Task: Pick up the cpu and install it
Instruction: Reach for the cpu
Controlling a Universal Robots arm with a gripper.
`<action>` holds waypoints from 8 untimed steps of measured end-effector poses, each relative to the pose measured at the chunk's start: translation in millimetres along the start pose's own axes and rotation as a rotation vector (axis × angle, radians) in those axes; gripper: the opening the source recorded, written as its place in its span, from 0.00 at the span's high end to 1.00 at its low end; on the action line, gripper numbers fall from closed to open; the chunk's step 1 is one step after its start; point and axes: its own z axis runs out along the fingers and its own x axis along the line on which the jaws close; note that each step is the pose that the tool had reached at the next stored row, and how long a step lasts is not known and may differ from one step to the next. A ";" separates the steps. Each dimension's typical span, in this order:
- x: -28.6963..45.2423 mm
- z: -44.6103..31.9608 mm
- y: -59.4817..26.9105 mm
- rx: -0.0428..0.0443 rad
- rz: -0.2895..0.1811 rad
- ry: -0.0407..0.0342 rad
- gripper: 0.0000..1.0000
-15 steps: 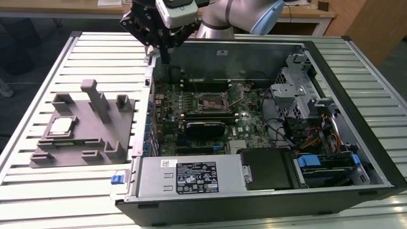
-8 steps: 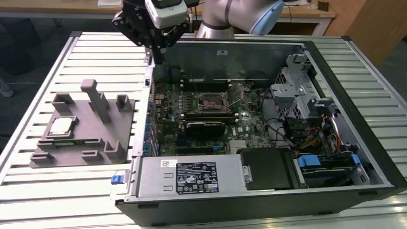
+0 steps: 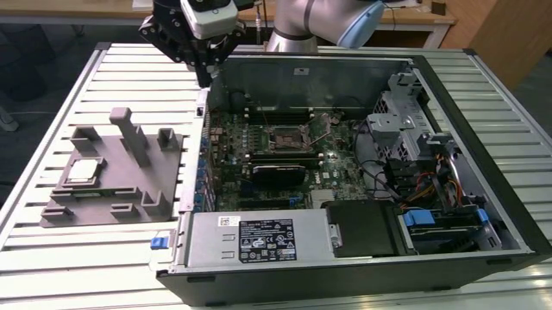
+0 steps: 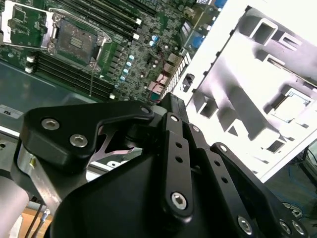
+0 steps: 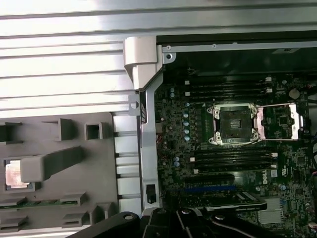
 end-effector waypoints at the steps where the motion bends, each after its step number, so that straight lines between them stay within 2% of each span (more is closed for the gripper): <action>1: 1.5 0.0 -0.1 0.0000 0.000 0.0000 0.89; 8: 10.4 0.2 -0.8 0.0000 0.000 0.0000 0.89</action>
